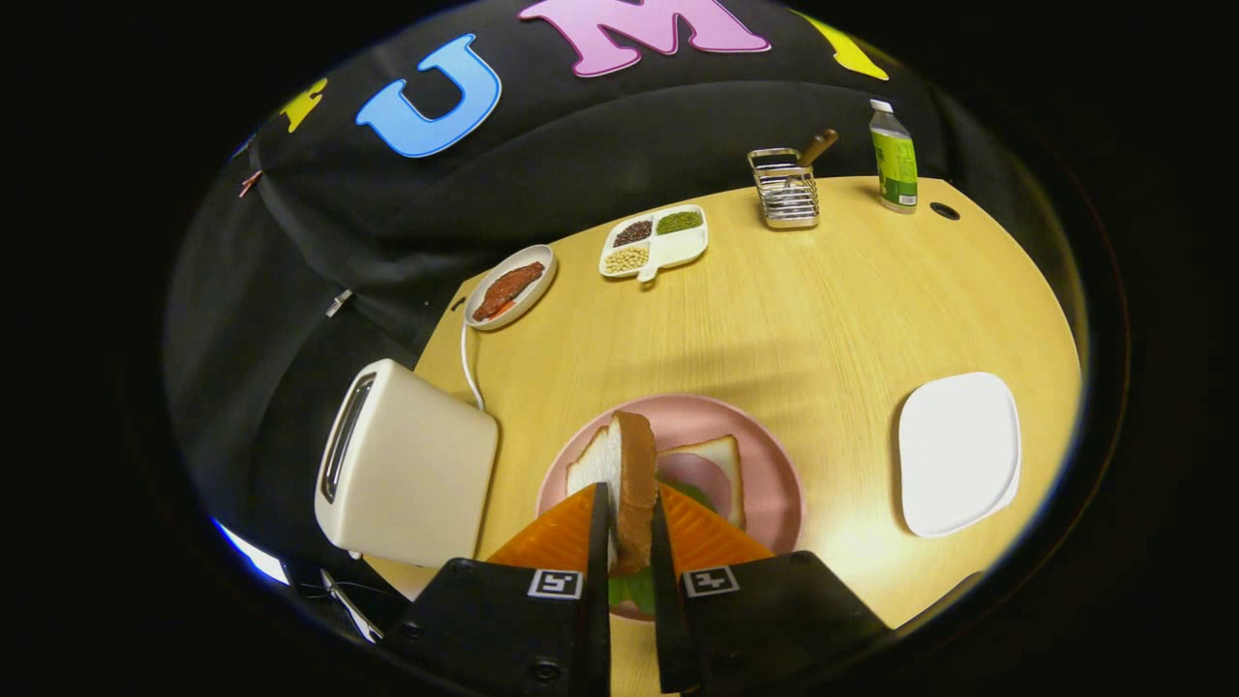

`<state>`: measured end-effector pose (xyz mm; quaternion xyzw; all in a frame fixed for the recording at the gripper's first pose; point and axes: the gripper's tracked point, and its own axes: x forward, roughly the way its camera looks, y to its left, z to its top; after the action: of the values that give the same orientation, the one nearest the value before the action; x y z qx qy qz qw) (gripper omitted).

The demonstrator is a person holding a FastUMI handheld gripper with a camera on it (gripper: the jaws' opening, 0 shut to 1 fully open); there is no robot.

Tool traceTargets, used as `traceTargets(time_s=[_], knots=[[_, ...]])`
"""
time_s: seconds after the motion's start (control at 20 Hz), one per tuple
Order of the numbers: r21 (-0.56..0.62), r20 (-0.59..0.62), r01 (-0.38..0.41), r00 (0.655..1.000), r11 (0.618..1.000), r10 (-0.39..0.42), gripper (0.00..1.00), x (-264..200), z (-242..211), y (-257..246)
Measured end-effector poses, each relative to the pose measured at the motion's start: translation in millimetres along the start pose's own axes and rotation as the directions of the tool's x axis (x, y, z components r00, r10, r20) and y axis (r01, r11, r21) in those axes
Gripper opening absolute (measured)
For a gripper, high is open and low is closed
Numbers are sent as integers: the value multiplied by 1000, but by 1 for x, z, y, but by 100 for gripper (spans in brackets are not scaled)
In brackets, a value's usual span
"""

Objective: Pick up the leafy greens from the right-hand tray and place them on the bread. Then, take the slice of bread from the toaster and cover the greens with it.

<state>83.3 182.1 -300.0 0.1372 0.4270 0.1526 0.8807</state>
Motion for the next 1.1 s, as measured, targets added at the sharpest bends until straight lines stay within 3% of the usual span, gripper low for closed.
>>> traceTargets(time_s=[0.05, 0.1, 0.3, 0.35, 0.55, 0.6, 0.9, 1.1], knots=[[-2, 2, 23, 1000, 1000, -23, 24, 1, 0, -7], [-10, 5, 55, 998, 998, -55, 34, 2, -2, -16], [-26, 12, 118, 993, 993, -118, 52, 1, -2, -35], [-24, 21, 125, 992, 992, -125, 52, -1, 0, -38], [-24, 68, 104, 992, 994, -102, 80, -10, 12, -33], [-27, 92, 93, 992, 995, -90, 99, -16, 18, -30], [-89, 229, 123, 968, 988, -100, 99, -56, 61, -21], [-141, 375, 176, 920, 974, -112, 99, -100, 103, -15]])
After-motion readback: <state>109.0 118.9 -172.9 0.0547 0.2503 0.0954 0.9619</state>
